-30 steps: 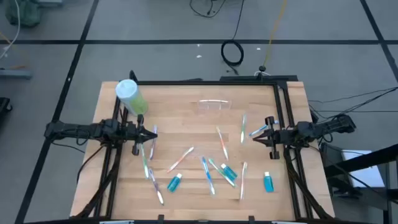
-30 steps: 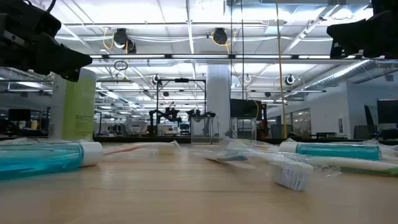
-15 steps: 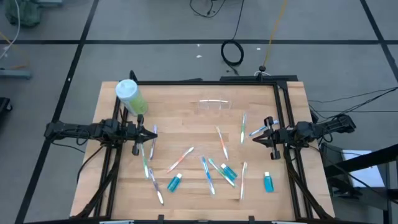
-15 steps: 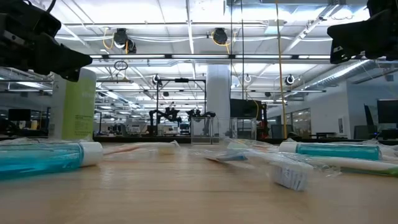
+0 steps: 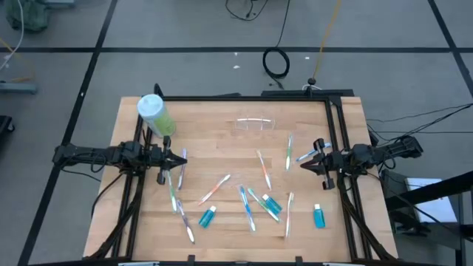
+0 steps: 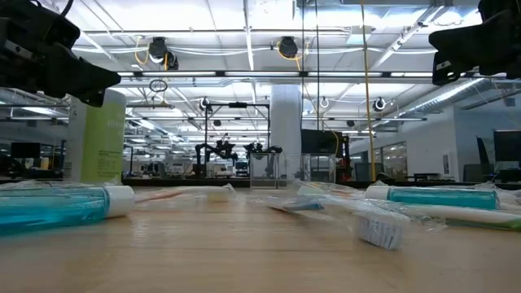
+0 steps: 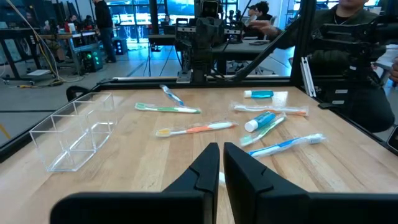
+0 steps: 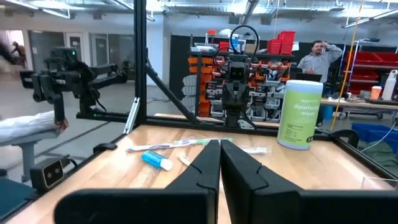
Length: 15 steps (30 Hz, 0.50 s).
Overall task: Pick & Place toothbrushing station
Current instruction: Put the top violet toothbrush into the transparent organizer
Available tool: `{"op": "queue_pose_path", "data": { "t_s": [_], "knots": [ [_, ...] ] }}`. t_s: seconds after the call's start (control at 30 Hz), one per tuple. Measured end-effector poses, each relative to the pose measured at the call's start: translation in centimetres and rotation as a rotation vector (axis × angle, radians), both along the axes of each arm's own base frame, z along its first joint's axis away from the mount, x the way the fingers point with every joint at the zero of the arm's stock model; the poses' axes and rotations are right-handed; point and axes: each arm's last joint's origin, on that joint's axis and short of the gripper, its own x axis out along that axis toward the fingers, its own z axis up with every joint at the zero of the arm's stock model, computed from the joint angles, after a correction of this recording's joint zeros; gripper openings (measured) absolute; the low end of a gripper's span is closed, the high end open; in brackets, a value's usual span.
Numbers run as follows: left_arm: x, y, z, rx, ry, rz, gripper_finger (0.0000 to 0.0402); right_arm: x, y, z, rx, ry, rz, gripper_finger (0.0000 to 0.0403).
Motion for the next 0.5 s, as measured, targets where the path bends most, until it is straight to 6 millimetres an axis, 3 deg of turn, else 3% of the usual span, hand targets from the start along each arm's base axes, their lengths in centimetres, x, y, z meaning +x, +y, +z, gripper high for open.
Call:
{"op": "queue_pose_path", "data": {
  "t_s": [0.2,0.5],
  "knots": [
    [0.0,0.0,0.0,0.0,0.0,0.0,0.0031,0.0,0.0,0.5,0.026,-0.044,0.003,0.0006],
    [0.0,0.0,0.0,0.0,-0.006,0.0,0.0031,1.0,0.3,0.5,-0.006,0.072,0.002,0.0006]
  ]
}}
